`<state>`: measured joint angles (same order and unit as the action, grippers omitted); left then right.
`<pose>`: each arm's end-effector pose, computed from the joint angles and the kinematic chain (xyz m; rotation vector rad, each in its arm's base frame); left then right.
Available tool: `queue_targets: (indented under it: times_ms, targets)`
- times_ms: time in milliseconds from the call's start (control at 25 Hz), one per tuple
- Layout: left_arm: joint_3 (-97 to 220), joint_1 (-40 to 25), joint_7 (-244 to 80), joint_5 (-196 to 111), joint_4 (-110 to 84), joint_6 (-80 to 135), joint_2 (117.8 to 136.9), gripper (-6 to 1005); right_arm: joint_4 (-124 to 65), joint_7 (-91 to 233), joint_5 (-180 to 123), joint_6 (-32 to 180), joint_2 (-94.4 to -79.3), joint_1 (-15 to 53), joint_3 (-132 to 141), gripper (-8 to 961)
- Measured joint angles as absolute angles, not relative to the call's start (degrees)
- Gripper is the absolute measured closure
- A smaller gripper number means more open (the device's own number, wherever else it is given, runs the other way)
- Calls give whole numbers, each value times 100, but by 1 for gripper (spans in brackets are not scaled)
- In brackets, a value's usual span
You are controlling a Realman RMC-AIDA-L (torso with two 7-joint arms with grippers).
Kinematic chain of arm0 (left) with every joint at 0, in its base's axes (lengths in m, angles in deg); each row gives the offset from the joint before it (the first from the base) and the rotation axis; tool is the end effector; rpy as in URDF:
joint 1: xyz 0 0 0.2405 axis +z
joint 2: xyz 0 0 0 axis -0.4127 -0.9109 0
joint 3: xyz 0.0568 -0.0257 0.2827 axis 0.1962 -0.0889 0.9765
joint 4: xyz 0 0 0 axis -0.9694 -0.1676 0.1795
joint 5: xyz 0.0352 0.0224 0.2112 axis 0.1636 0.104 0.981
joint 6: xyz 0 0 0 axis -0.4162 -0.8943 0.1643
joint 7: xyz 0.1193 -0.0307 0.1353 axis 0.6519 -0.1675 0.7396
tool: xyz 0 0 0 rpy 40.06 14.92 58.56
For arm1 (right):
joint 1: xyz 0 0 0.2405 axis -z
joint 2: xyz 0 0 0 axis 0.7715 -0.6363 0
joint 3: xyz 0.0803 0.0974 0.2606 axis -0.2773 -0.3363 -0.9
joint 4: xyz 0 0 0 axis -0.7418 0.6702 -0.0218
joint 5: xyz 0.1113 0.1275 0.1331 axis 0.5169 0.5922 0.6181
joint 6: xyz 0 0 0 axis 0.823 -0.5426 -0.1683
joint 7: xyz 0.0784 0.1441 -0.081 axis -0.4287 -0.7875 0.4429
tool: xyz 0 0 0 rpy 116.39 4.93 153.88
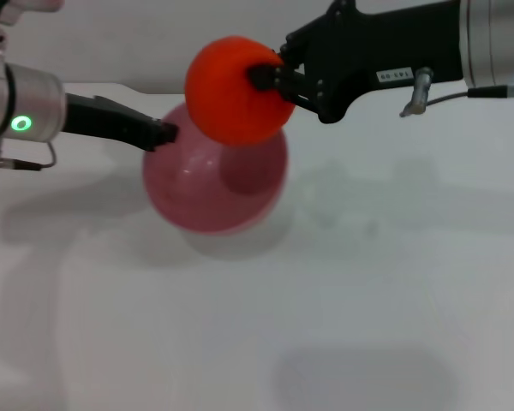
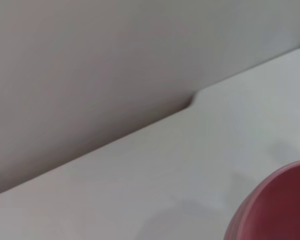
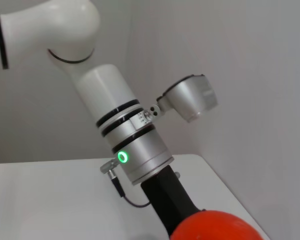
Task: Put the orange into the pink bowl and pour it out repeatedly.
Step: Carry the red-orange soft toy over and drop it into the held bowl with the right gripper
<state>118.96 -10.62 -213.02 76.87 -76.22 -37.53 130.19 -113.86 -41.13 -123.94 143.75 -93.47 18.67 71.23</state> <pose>-0.2238 0.4419 -0.0196 -2.4991 -0.9450 -0.1337 0.0769 0.3852 -0.0172 -2.7836 0.0665 0.4857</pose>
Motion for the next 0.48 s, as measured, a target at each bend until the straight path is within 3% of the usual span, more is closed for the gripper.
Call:
queue_targets:
  times_ms: [480]
  targets:
    - [12372,-1244,-21325,7301,-7609,-3820,13028,954,-10712,-3952,-12419,14160,-9337,1961,7075,864]
